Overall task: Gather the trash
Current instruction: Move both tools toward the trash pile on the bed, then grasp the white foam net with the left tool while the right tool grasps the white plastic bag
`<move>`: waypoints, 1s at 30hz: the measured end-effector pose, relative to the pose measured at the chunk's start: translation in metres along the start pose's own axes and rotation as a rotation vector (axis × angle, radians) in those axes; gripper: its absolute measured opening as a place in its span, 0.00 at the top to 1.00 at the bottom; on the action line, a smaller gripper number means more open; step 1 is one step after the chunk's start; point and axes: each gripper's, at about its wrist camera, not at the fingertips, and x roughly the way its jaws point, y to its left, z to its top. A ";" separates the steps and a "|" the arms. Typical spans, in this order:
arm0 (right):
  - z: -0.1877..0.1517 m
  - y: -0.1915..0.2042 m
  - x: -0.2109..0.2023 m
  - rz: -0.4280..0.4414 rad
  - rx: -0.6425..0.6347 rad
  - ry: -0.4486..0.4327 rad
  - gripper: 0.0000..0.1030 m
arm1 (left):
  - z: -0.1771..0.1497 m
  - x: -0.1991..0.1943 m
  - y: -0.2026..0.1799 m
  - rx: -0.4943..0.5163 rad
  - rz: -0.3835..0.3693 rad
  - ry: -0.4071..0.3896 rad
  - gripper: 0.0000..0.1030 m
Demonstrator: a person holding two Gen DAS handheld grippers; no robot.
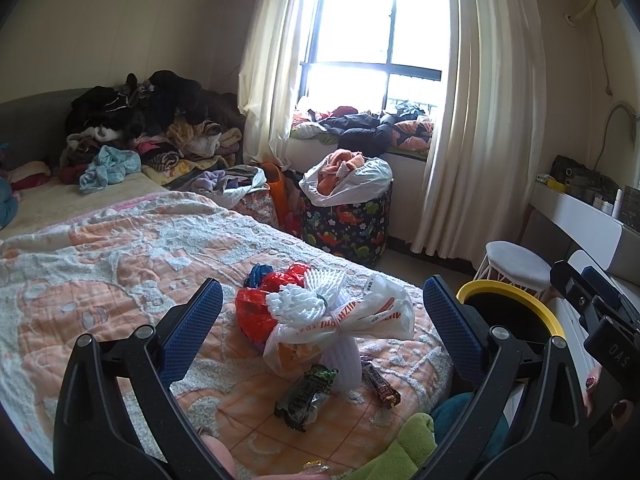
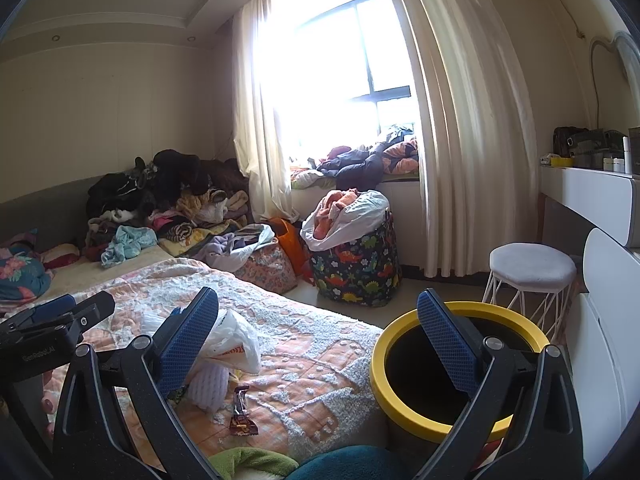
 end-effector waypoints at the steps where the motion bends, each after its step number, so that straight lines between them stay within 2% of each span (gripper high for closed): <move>1: 0.000 0.000 0.000 0.001 0.000 0.003 0.06 | 0.000 0.000 0.000 -0.003 -0.002 0.001 0.11; 6: 0.002 0.004 0.006 0.022 0.014 0.028 0.06 | 0.004 0.000 0.000 -0.012 0.004 -0.007 0.11; 12: -0.001 0.006 0.026 0.051 0.045 0.078 0.06 | 0.004 0.004 0.022 -0.053 0.033 0.005 0.11; 20: -0.001 0.035 0.056 0.158 0.040 0.150 0.06 | 0.007 0.007 0.058 -0.119 0.067 -0.005 0.11; 28: 0.000 0.058 0.090 0.235 -0.010 0.240 0.06 | 0.010 0.024 0.093 -0.193 0.051 0.014 0.11; 30: -0.002 0.059 0.102 0.240 -0.007 0.273 0.06 | 0.010 0.031 0.098 -0.208 0.020 0.027 0.11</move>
